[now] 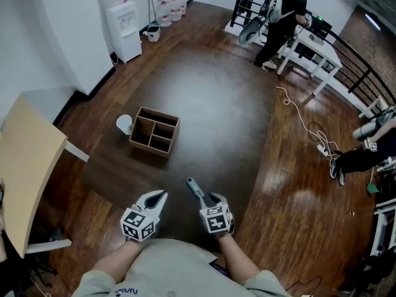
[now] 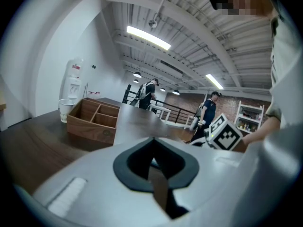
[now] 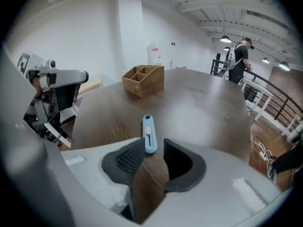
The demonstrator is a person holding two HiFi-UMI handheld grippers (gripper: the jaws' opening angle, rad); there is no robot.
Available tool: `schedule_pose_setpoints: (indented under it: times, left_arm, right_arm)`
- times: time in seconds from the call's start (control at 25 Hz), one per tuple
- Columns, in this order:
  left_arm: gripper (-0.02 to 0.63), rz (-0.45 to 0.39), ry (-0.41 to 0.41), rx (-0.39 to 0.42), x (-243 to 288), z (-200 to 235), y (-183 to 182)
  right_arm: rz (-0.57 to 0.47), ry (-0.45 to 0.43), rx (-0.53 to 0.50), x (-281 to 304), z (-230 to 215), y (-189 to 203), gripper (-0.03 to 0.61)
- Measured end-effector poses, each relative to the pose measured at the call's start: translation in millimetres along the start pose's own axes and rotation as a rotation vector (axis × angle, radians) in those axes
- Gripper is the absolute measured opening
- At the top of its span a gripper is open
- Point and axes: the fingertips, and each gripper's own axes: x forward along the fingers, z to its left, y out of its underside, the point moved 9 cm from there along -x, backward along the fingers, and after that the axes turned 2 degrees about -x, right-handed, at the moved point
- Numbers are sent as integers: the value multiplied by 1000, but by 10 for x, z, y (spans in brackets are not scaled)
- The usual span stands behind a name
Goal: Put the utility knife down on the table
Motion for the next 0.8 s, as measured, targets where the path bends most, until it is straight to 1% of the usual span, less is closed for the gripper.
schedule_pose_setpoints:
  times: [0.12,0.24,0.32,0.36,0.48,0.64,0.8]
  left_arm:
    - [2,-16,8,6,-82,-52,16]
    - [2,-40,19,10,-197,-115,29]
    - [2,-54,28,20,-296,-162,53]
    - [2,-60,33,26,-352,-188,74]
    - [2,-75,48,40,-551,-286,166]
    - [2,-97,64,64,-949,-432,336]
    - [2,-128,69,127,-1479,-597,521]
  right_arm:
    - [-89,15,61,-238,78,-24,115]
    - [-190,20,79,-477,238,-42,63]
    - [-249,25,81,-626,385,-36,11]
    - [-273,27,80,-693,466,-24,2]
    - [-335,15,72,-876,729,31,2]
    - [-370,-14,47,-1049,1153,161,2]
    - [-408,3,35,-1300,1615,333,2]
